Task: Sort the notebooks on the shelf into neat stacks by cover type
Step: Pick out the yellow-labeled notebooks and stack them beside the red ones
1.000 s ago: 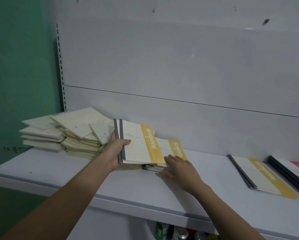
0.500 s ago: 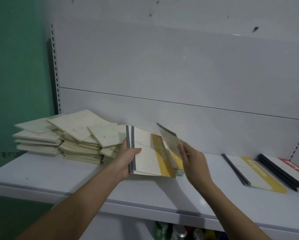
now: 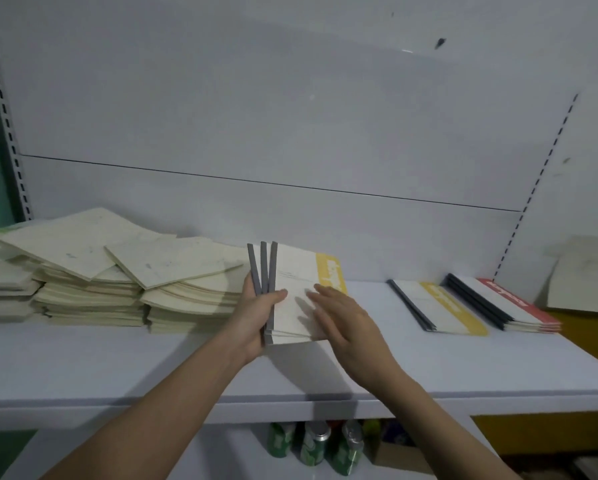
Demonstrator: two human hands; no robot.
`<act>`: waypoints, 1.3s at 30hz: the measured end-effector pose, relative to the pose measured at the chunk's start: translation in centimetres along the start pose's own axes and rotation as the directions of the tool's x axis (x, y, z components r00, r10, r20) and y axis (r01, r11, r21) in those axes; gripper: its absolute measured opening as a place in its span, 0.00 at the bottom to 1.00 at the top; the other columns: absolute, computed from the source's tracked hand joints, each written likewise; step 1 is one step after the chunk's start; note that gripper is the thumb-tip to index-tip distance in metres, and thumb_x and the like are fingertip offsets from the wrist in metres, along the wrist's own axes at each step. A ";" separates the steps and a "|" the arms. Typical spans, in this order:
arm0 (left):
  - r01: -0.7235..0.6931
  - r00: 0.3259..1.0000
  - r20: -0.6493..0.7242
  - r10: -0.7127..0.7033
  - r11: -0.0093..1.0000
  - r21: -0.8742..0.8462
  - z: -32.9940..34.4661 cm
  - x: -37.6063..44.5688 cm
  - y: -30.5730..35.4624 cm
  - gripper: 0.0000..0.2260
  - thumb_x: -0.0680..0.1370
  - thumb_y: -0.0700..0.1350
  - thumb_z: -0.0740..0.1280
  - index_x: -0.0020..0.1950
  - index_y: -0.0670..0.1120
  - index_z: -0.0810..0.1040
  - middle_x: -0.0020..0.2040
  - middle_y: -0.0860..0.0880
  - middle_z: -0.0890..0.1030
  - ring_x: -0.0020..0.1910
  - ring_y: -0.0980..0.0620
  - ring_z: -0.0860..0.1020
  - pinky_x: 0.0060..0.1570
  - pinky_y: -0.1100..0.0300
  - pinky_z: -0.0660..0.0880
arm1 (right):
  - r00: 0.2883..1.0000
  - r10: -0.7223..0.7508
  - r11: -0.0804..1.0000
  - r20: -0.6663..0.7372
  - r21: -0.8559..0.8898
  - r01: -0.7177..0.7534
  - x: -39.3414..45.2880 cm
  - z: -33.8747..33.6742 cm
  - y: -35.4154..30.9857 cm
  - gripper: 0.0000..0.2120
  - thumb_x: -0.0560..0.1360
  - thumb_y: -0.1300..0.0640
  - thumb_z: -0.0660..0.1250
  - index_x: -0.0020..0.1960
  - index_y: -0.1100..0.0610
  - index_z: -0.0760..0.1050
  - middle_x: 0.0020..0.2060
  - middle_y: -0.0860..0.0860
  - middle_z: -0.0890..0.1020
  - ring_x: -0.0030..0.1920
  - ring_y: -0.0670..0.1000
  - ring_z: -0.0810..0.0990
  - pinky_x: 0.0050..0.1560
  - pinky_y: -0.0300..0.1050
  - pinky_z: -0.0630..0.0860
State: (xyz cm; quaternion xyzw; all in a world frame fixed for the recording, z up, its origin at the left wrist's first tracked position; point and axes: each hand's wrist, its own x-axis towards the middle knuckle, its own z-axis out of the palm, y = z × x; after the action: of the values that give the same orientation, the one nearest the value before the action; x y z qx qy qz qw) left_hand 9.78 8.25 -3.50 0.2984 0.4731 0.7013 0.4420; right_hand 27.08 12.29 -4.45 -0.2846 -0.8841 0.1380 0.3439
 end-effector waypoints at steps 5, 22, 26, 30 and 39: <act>0.059 0.998 -0.026 -0.060 0.998 -0.036 3.5 1.1 -0.6 0.21 0.79 0.36 0.64 0.69 0.49 0.65 0.57 0.44 0.80 0.51 0.46 0.80 0.45 0.51 0.78 | 0.824 0.554 0.758 -0.117 0.480 -0.441 -0.8 -4.0 2.3 0.20 0.82 0.48 0.58 0.72 0.50 0.65 0.62 0.44 0.73 0.55 0.42 0.75 0.50 0.40 0.75; 0.168 0.982 0.052 -0.183 0.964 0.206 19.3 4.9 -10.3 0.17 0.79 0.32 0.58 0.65 0.45 0.73 0.55 0.47 0.82 0.48 0.51 0.80 0.40 0.59 0.76 | 0.733 0.679 0.603 0.038 0.541 -0.586 -3.1 -11.6 20.3 0.21 0.76 0.68 0.61 0.67 0.56 0.72 0.49 0.41 0.77 0.47 0.43 0.78 0.49 0.42 0.77; 0.145 0.989 -0.046 -0.138 0.950 0.278 22.3 6.8 -13.1 0.23 0.76 0.30 0.63 0.69 0.44 0.67 0.60 0.48 0.79 0.56 0.50 0.79 0.52 0.56 0.77 | 0.735 0.677 0.663 -0.027 0.456 -0.594 -2.8 -12.3 25.6 0.28 0.73 0.60 0.62 0.73 0.50 0.68 0.65 0.46 0.76 0.61 0.50 0.77 0.60 0.50 0.77; 0.038 0.998 -0.061 0.001 0.777 0.628 26.3 8.6 -14.6 0.15 0.77 0.34 0.60 0.50 0.56 0.70 0.51 0.49 0.80 0.50 0.48 0.80 0.46 0.53 0.78 | 0.793 0.603 0.781 -0.090 0.268 -0.564 -1.2 -12.3 29.3 0.21 0.79 0.56 0.58 0.71 0.53 0.71 0.64 0.51 0.76 0.64 0.53 0.74 0.62 0.44 0.70; -0.013 0.984 -0.069 0.164 0.452 0.892 27.7 10.4 -17.8 0.13 0.80 0.47 0.61 0.56 0.39 0.77 0.60 0.41 0.78 0.63 0.41 0.73 0.62 0.51 0.69 | 0.857 0.491 0.832 -0.160 -0.207 -0.515 -0.9 -10.6 32.4 0.18 0.77 0.55 0.56 0.64 0.58 0.74 0.58 0.57 0.77 0.59 0.63 0.72 0.56 0.55 0.69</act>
State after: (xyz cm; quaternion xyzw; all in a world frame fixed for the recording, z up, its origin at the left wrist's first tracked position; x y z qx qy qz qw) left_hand 34.46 31.53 -9.66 0.4574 0.7834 0.3936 0.1487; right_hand 48.12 38.21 -11.51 -0.5534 -0.7698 0.1002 0.3017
